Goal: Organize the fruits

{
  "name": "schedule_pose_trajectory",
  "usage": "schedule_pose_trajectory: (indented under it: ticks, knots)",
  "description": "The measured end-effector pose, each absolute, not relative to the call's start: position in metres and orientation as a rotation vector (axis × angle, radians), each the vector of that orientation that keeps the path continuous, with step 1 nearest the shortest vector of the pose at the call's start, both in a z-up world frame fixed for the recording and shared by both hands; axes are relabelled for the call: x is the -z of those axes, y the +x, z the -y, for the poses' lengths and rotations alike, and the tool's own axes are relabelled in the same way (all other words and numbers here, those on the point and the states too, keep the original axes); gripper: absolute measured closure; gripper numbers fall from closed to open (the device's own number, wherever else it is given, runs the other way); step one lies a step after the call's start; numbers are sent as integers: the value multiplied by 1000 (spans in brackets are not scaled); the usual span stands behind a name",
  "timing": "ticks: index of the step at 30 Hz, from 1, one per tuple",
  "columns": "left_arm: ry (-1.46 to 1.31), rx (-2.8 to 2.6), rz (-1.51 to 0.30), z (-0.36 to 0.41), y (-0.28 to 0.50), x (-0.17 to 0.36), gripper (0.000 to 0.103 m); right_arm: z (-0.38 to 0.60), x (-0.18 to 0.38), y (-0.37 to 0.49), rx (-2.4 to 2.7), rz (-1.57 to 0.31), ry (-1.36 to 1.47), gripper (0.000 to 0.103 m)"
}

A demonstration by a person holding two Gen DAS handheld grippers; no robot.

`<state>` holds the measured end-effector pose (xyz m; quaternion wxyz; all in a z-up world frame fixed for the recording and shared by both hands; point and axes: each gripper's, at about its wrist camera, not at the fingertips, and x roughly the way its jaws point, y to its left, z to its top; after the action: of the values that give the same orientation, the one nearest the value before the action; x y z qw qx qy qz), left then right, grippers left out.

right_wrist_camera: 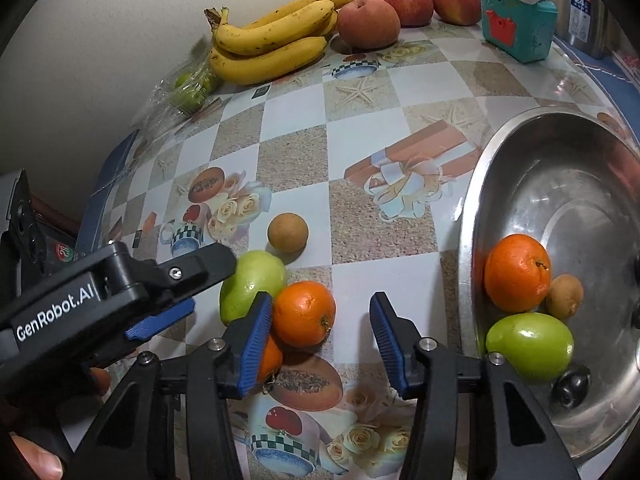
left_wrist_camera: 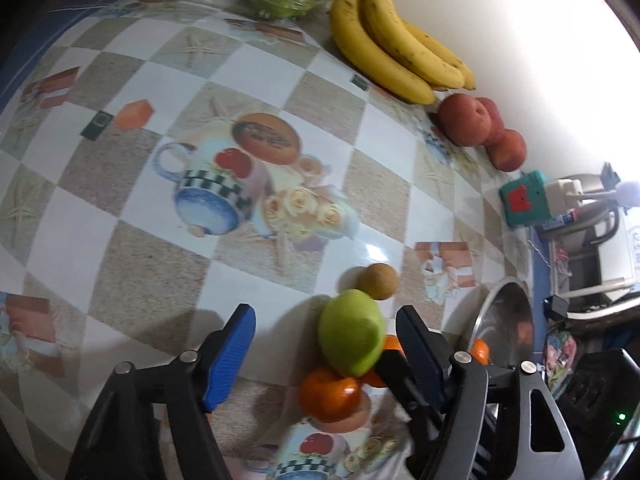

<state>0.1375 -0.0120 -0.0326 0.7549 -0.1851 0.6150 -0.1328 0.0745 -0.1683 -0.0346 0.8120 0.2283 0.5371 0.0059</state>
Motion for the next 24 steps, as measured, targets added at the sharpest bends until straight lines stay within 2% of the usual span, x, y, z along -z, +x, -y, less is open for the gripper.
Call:
schedule_pose_trajectory:
  ticks: [2,4,10,24]
  knots:
    - [-399,311,-1344,17,137,33,30,168,36,75,-25,-1147,503,54]
    - [-386,327,-1352,22,136,33,47,167,37,76,-41,-1149,511,56]
    - [-358,314,-1376,25,135,40,60,163,39,77,-56,-1154,513,57]
    - [-487,284,-1375,-6,140,44,60,164,41,77,-69,-1157,531,57]
